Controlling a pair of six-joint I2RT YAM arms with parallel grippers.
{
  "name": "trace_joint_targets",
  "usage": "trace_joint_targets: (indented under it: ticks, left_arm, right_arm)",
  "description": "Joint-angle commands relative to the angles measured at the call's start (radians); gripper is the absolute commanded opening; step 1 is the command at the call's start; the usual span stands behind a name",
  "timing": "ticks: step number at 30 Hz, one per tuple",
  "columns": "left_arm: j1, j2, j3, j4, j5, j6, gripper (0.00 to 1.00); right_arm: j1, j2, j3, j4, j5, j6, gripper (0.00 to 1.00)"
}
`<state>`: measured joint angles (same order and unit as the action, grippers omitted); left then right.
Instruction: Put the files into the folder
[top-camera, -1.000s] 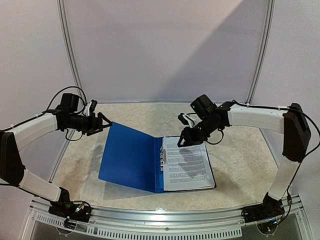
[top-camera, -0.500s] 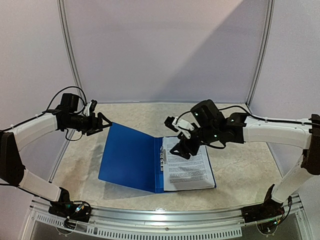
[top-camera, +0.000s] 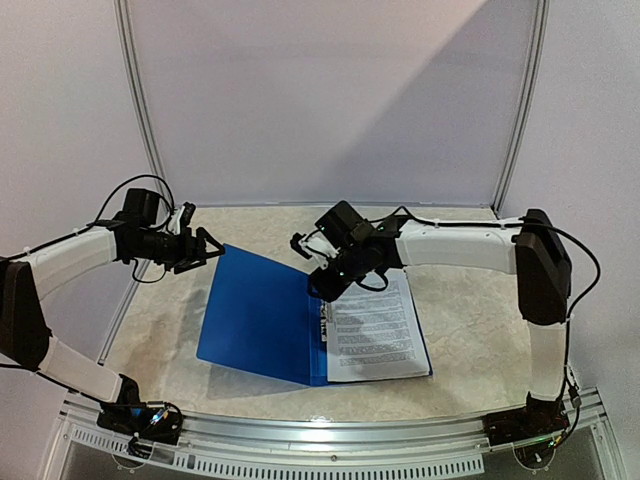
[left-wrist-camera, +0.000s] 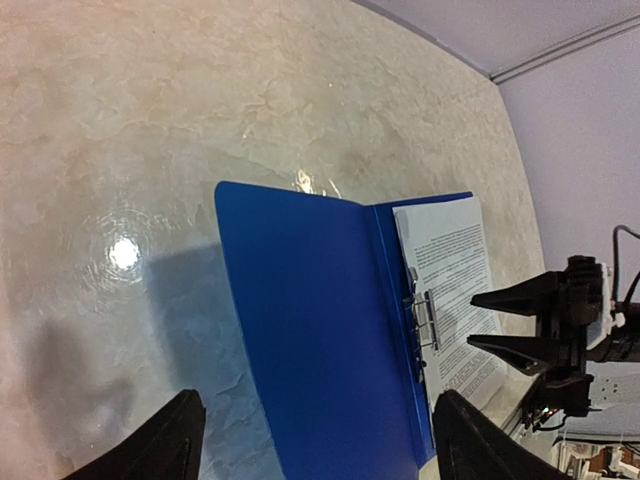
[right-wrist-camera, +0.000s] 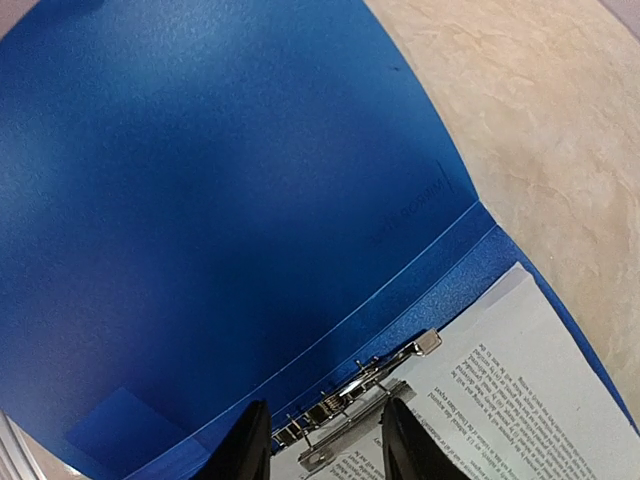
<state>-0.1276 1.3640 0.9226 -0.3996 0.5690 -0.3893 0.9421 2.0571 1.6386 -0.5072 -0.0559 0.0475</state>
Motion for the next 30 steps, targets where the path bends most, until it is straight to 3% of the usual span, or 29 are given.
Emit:
trace_joint_targets:
  ticks: [1,8,17,20,26,30]
  left_arm:
    - [-0.005,0.006,-0.007,0.021,0.002,0.010,0.80]
    - [-0.003,0.005,-0.005,0.018,0.002,0.010,0.80]
    - [-0.003,0.010,-0.005,0.022,0.005,0.008,0.80]
    - [-0.003,0.009,-0.005,0.019,0.006,0.008,0.80]
    - [-0.003,0.007,-0.005,0.020,0.005,0.009,0.80]
    - [-0.001,0.006,-0.004,0.020,0.008,0.010,0.80]
  right_arm:
    - [-0.001,0.067,0.086,-0.049,0.048,0.044,0.33]
    - [-0.025,0.184,0.166,-0.119,0.081,0.057,0.28]
    - [-0.026,0.196,0.165,-0.128,0.080,0.059,0.29]
    - [-0.026,0.209,0.165,-0.137,0.082,0.059,0.35]
    - [-0.039,0.216,0.195,-0.119,-0.005,0.067,0.56]
    - [-0.042,0.226,0.213,-0.108,-0.046,0.049,0.61]
